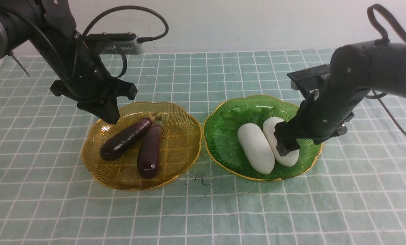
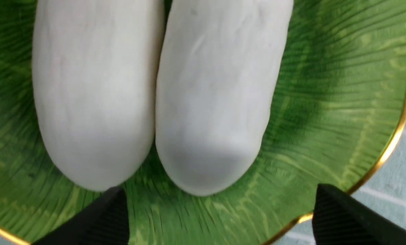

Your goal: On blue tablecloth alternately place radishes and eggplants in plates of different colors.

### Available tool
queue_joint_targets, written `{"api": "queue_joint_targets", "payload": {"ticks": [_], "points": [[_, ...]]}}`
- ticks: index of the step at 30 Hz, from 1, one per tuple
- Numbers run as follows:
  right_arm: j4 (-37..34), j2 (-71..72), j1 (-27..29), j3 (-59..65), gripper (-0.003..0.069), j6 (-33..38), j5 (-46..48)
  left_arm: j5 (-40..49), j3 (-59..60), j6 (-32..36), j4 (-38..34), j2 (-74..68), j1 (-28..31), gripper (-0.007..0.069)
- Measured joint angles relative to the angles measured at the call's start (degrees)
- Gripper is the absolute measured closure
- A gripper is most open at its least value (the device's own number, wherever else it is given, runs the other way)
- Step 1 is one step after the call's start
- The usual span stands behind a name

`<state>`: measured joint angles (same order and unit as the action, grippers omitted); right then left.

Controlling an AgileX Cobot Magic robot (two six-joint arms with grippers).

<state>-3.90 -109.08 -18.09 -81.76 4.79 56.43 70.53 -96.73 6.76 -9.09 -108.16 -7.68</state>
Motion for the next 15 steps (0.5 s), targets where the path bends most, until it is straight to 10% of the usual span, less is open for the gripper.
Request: {"api": "queue_joint_targets", "payload": {"ticks": [7,15], "points": [[0.20,0.00,0.00,-6.85,0.0058,0.00,12.27,0.00,0.00,0.00,0.00,0.00,0.00,0.0632],[0.06,5.49,0.00,-8.55,0.0367,-1.08,13.93,0.00,0.00,0.00,0.00,-0.07,0.00,0.0632]]}}
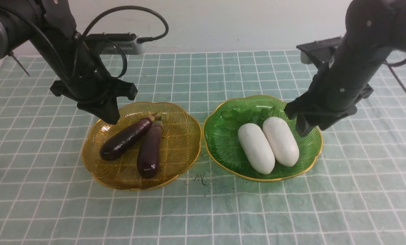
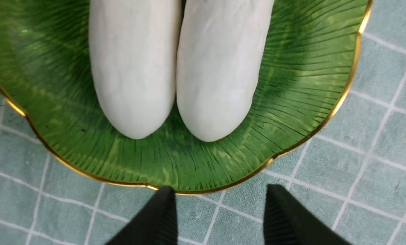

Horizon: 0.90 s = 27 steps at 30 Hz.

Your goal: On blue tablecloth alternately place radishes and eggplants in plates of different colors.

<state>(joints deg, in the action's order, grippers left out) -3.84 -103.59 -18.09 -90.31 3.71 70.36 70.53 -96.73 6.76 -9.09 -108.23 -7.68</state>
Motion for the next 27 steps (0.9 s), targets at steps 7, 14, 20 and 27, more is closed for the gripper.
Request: {"api": "queue_joint_targets", "payload": {"ticks": [7,14,20,27], "points": [[0.97,14.56,0.00,4.13,0.0658,-0.11,0.56,0.00,0.00,0.00,0.00,0.00,0.00,0.0632],[4.16,32.78,0.00,15.15,0.0673,-1.62,1.07,0.00,0.00,0.00,0.00,0.00,0.00,0.0632],[8.92,55.59,0.00,31.34,0.0673,-7.80,1.17,0.00,0.00,0.00,0.00,0.00,0.00,0.0632],[11.23,81.80,0.00,53.50,0.0673,-12.89,-24.45,0.00,0.00,0.00,-0.05,0.00,0.00,0.0632]]}}
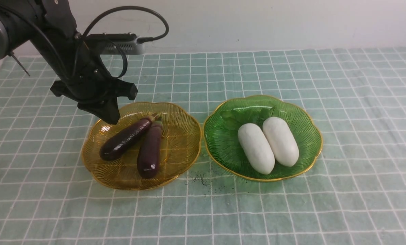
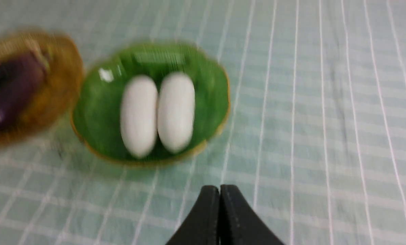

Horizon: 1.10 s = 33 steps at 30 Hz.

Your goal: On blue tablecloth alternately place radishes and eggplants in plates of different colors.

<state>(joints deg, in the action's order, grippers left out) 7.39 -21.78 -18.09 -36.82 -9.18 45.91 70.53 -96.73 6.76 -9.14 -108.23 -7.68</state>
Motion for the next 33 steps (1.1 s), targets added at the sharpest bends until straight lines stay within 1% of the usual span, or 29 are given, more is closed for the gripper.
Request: {"api": "queue_joint_targets", "payload": {"ticks": [1,2,3,5,13,33], "points": [[0.68,5.15,0.00,5.02,0.0673,-0.38,-7.36,0.00,0.00,0.00,0.00,0.00,0.00,0.0632],[0.94,7.00,0.00,6.89,0.0673,-0.51,-9.84,0.00,0.00,0.00,0.00,0.00,0.00,0.0632],[1.34,10.40,0.00,10.86,0.0673,-0.57,-14.47,0.00,0.00,0.00,0.00,0.00,0.00,0.0632],[1.86,12.73,0.00,14.00,0.0673,-0.67,-16.98,0.00,0.00,0.00,0.00,0.00,0.00,0.0632],[3.42,13.04,0.00,15.79,0.0673,-0.67,-19.40,0.00,0.00,0.00,-0.06,0.00,0.00,0.0632],[3.87,13.04,0.00,15.87,0.0673,-0.67,-19.49,0.00,0.00,-0.06,-0.11,0.00,0.00,0.0632]]}}
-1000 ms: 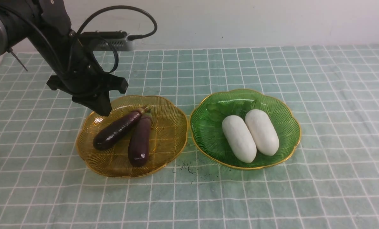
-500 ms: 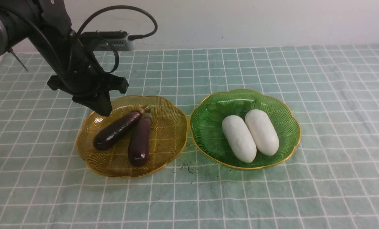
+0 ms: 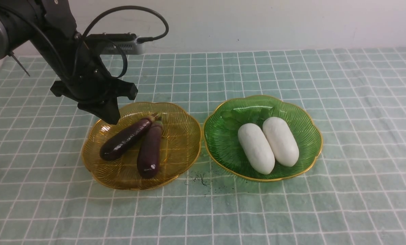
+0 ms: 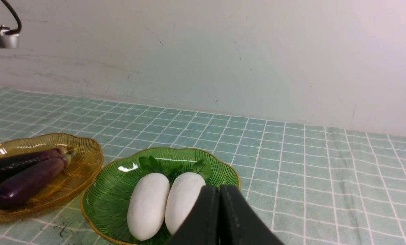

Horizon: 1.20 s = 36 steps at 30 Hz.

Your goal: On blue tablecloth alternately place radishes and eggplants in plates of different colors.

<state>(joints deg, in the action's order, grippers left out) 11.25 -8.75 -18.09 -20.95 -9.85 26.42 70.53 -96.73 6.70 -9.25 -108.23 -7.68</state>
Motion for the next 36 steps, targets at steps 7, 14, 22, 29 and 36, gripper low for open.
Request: {"api": "queue_joint_targets", "payload": {"ticks": [7,14,22,29,36], "points": [[-1.72,3.60,1.13,4.92,0.0673,0.00,-0.22,0.00,0.00,-0.05,0.00,0.00,0.00,0.0632],[-8.33,8.36,9.67,13.87,0.0673,0.00,-0.18,0.00,0.00,-0.10,-0.50,0.00,0.00,0.0632],[-9.86,9.21,15.90,21.54,0.0673,-0.07,-0.96,-0.05,-0.11,0.09,-5.41,1.12,0.00,0.0632],[-9.81,9.21,17.14,21.88,0.0673,-0.18,-2.84,-0.01,-0.11,0.09,-6.67,10.10,-0.07,0.0632],[-9.70,9.21,17.14,22.02,0.0673,-0.24,-3.68,0.40,-0.26,0.49,-6.13,22.94,-0.32,0.0632]]}}
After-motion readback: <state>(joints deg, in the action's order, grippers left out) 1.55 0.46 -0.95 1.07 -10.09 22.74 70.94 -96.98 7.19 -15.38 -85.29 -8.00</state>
